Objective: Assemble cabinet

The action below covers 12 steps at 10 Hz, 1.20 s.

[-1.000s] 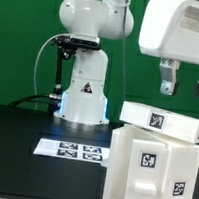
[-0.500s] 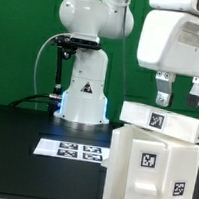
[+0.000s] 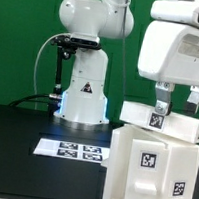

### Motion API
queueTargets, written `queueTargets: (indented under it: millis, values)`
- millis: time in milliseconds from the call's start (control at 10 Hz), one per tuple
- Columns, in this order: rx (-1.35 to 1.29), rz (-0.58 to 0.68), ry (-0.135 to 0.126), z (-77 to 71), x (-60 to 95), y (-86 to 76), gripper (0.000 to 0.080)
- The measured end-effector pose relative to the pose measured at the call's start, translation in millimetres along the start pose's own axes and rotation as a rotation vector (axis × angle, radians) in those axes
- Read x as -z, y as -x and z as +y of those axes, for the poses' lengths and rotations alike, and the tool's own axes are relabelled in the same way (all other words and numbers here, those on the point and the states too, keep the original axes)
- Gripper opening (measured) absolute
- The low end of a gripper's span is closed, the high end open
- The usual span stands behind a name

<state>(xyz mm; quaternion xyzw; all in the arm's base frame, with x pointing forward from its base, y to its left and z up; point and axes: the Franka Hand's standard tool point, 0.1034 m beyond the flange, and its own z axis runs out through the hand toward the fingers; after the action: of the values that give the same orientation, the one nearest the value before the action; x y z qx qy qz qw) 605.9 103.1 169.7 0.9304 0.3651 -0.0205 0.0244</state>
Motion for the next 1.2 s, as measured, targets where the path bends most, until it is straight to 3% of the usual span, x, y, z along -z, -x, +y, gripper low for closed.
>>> queueTargets:
  millis: [1200]
  values:
    - [-0.027, -0.008, -0.003, 6.8, -9.7, 6.9, 0.0648]
